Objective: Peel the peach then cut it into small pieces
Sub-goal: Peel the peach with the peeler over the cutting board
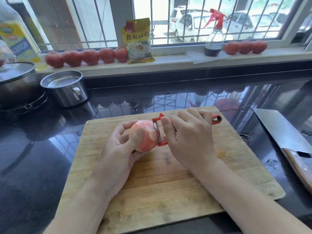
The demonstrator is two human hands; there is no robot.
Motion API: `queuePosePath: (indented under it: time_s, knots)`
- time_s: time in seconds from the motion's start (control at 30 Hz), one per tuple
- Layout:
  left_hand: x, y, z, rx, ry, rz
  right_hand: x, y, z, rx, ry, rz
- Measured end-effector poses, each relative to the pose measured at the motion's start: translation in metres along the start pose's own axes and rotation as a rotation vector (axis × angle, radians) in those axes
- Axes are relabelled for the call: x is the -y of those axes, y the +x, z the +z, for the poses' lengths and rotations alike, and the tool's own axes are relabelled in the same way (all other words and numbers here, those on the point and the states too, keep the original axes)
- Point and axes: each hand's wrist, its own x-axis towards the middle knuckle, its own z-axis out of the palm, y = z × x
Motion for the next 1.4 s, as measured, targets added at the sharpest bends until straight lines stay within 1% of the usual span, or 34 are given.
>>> queuePosePath:
  time_s: [0.1, 0.2, 0.3, 0.4, 0.57, 0.63, 0.77, 0.87, 0.97, 1.07, 1.1, 1.17, 1.27, 1.3, 1.37, 1.4]
  knots:
    - [-0.001, 0.000, 0.001, 0.009, 0.001, 0.002, -0.006, 0.001, 0.002, 0.023, -0.084, 0.032]
    - [-0.001, 0.000, -0.001, 0.015, -0.057, 0.005, -0.015, 0.004, 0.002, 0.066, -0.168, 0.075]
    - [-0.003, 0.001, -0.004, -0.033, -0.083, 0.000, -0.023, 0.004, 0.000, 0.116, -0.280, 0.125]
    - [-0.004, 0.002, -0.003, -0.047, -0.050, -0.004, -0.024, 0.004, -0.002, 0.233, -0.351, 0.155]
    - [-0.003, 0.002, 0.000, -0.056, 0.027, 0.013, -0.024, 0.006, -0.006, 0.250, -0.379, 0.149]
    - [-0.003, 0.002, 0.000, -0.053, 0.054, 0.020, -0.024, 0.005, -0.006, 0.233, -0.373, 0.141]
    - [-0.001, 0.000, 0.000, -0.034, 0.095, 0.059, -0.021, 0.009, -0.013, 0.075, -0.285, 0.143]
    - [0.000, 0.001, -0.001, -0.027, 0.070, 0.059, -0.018, 0.009, -0.014, -0.021, -0.232, 0.160]
    - [0.000, 0.001, 0.000, -0.036, 0.075, 0.063, -0.017, 0.009, -0.012, 0.053, -0.244, 0.157]
    - [0.000, 0.002, 0.000, -0.052, 0.077, 0.063, -0.022, 0.011, -0.013, 0.051, -0.200, 0.179]
    - [0.000, 0.002, 0.000, -0.063, 0.063, 0.059, -0.023, 0.012, -0.012, 0.091, -0.204, 0.187]
    - [-0.001, 0.002, 0.000, -0.093, 0.044, 0.049, -0.025, 0.011, -0.010, 0.199, -0.227, 0.233]
    - [-0.002, 0.002, 0.000, -0.140, 0.011, 0.028, -0.027, 0.012, -0.010, 0.174, -0.310, 0.300]
    - [-0.002, 0.002, 0.000, -0.152, -0.012, 0.018, -0.027, 0.013, -0.011, 0.218, -0.327, 0.324]
    - [-0.002, 0.002, 0.000, -0.164, -0.039, -0.003, -0.028, 0.013, -0.010, 0.324, -0.278, 0.381]
    - [-0.003, 0.002, 0.000, -0.163, -0.046, -0.009, -0.030, 0.013, -0.010, 0.324, -0.224, 0.405]
